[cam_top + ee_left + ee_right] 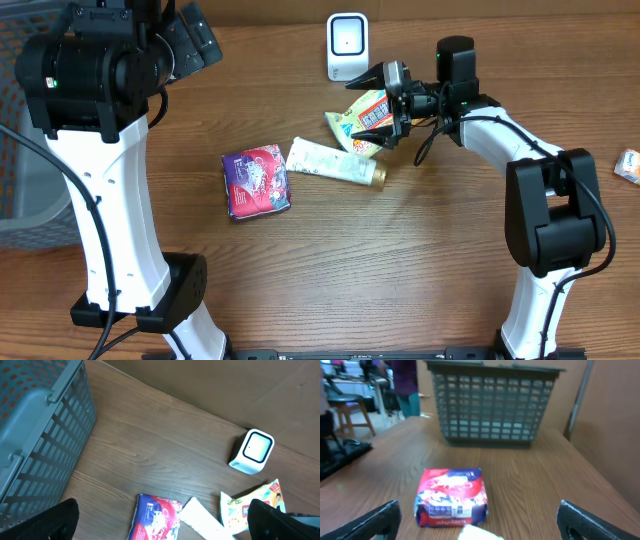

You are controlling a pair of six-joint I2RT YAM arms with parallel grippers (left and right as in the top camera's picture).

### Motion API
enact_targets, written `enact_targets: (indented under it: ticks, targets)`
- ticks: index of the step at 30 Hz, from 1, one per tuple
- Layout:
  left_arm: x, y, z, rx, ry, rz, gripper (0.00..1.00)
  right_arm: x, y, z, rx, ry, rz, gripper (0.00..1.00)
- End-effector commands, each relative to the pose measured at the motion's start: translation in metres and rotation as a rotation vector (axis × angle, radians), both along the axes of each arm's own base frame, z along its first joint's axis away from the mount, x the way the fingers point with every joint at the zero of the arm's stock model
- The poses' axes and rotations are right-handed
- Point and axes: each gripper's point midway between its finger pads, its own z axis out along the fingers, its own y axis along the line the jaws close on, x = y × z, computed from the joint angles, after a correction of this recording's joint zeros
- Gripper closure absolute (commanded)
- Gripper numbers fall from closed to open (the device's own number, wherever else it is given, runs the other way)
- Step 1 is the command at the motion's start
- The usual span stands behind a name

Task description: Scan the item barcode

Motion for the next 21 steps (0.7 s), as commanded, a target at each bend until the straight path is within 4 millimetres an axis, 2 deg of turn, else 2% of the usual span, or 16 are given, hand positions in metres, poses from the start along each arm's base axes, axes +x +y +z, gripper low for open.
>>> enact_targets:
  ticks: [1,3,7,8,14,21]
  targets:
    - [0.002,0.000,-0.003,-0.004,0.008,0.000,0.00,-0.018,-0.003,0.028,0.033,0.168,0.109,0.00]
    - [0.002,0.000,-0.003,-0.004,0.008,-0.001,0.00,-0.017,-0.002,0.032,0.001,0.358,0.104,0.00]
    - [0.002,0.000,-0.003,-0.004,0.008,0.000,0.00,-0.016,-0.003,0.031,-0.092,0.923,0.083,0.00]
    - [0.002,0.000,-0.003,-0.004,0.008,-0.001,0.00,-0.016,-0.003,0.031,-0.102,0.984,0.080,0.00]
    - [0.002,0.000,-0.003,-0.004,0.008,-0.001,0.00,-0.021,0.006,0.036,-0.093,0.866,0.105,0.00]
    - [0.002,0.000,-0.003,-0.004,0.008,-0.001,0.00,-0.020,0.013,0.062,-0.096,0.861,0.101,0.01]
